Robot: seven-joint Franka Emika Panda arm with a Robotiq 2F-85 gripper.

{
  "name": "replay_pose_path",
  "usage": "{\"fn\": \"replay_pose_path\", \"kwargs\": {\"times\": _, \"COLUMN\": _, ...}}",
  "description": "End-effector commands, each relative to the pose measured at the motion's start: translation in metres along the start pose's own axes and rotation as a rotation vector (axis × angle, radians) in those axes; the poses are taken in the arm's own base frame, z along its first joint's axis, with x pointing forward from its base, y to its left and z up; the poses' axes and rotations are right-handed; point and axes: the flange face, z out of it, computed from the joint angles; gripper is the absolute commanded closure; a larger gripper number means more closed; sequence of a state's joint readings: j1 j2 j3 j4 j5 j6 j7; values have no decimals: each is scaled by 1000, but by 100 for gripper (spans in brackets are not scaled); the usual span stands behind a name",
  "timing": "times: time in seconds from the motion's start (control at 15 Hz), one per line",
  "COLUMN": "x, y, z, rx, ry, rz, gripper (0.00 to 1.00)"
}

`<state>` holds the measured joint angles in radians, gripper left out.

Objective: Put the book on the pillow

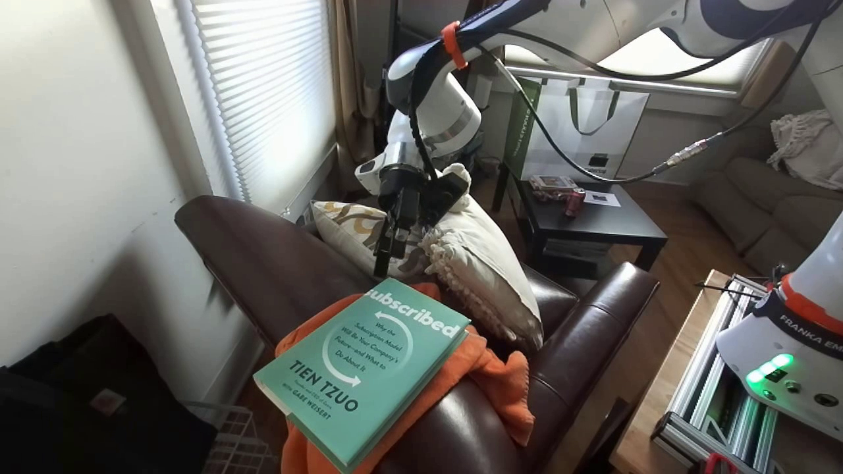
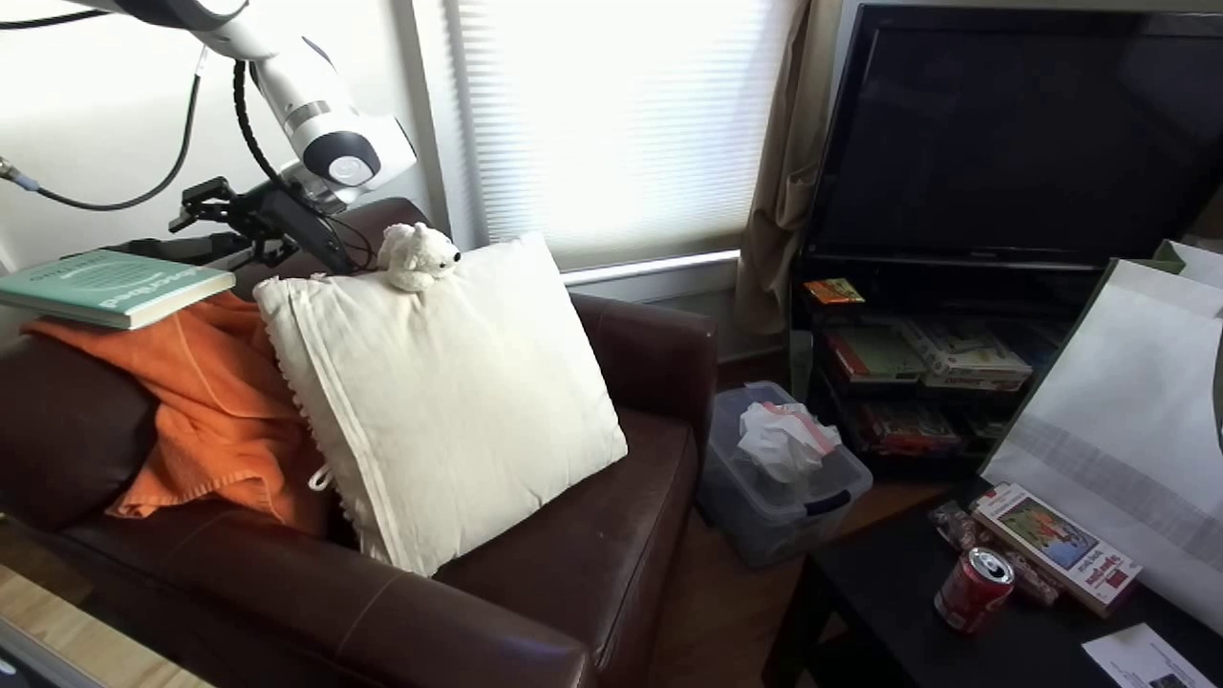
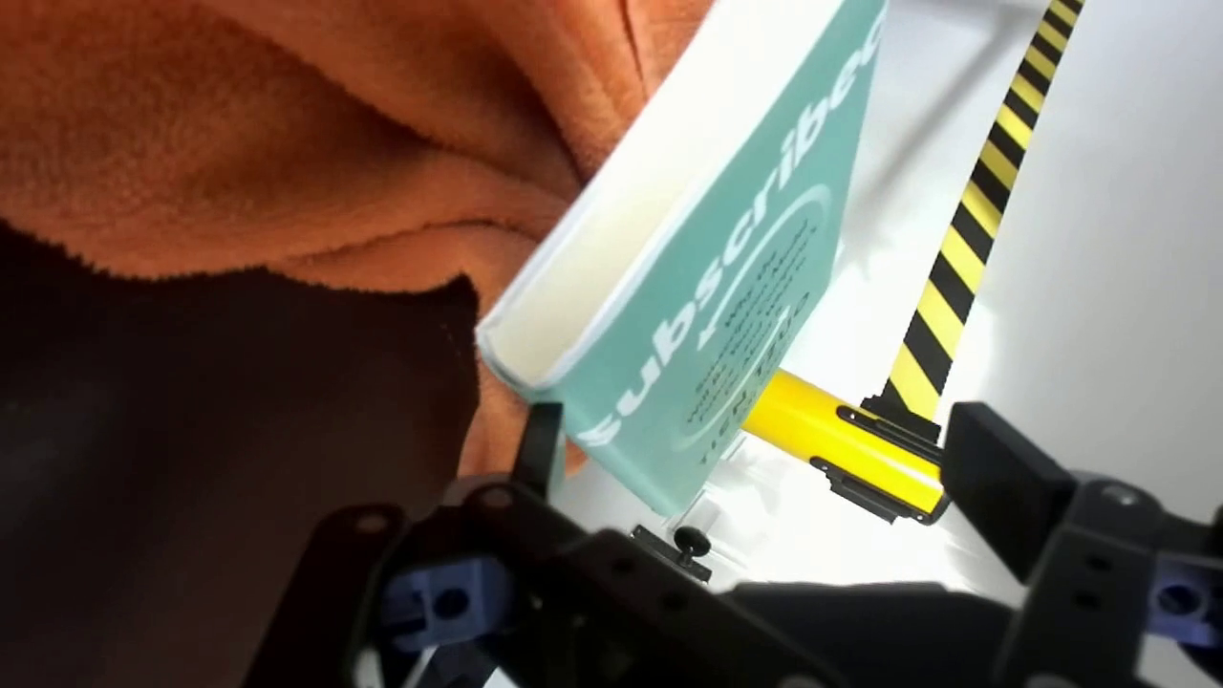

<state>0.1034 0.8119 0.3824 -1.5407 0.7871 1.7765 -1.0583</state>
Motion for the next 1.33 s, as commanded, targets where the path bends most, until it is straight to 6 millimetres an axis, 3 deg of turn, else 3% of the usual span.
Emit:
{"fn": "replay_pose_path", "kwargs": {"times": 0.0, "x": -8, "y": 3, "z": 9, "rx": 33, "ry": -36, "rz": 101, "gripper": 0}}
{"fn": "replay_pose_path", "kwargs": {"times": 0.73, "x": 0, "y": 16, "z": 9, "rx": -47, "ry": -57, "rz": 155, "gripper": 0}}
{"fn": "replay_pose_path", "kwargs": {"times": 1.0, "x": 14, "y": 1, "z": 7, "rx": -78, "ry": -49, "rz": 59, "gripper": 0}}
{"fn": "replay_pose_path", "kwargs": {"times": 1.27, "x": 15, "y": 2, "z": 7, "rx": -53, "ry": -40, "rz": 76, "gripper": 0}}
